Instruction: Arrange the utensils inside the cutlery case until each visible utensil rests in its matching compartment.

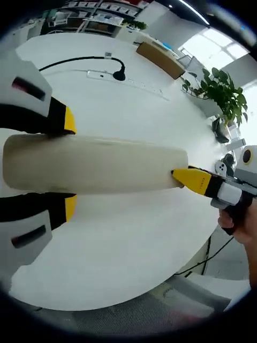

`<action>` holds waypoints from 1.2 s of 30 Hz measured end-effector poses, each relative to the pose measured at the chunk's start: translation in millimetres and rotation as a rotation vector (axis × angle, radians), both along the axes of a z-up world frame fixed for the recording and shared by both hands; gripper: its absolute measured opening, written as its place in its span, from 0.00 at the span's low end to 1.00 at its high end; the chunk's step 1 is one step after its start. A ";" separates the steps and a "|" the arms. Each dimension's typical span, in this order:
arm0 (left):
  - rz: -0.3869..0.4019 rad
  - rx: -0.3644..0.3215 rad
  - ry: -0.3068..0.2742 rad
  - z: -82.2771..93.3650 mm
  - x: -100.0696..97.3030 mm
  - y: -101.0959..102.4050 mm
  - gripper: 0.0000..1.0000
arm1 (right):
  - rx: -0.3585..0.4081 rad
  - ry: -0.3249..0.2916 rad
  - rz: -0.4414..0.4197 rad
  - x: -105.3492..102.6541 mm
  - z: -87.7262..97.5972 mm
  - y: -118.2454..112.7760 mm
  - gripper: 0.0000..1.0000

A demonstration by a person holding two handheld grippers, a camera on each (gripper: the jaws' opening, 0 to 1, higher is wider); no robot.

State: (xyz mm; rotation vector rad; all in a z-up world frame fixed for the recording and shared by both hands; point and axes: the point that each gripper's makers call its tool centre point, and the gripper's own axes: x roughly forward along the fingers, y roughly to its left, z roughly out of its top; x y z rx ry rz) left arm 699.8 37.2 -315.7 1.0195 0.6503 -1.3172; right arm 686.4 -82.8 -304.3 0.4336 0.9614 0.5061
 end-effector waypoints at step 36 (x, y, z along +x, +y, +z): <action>0.057 0.041 0.067 -31.2 0.1 11.6 0.53 | -0.152 -0.027 0.035 16.4 -36.2 -1.5 0.16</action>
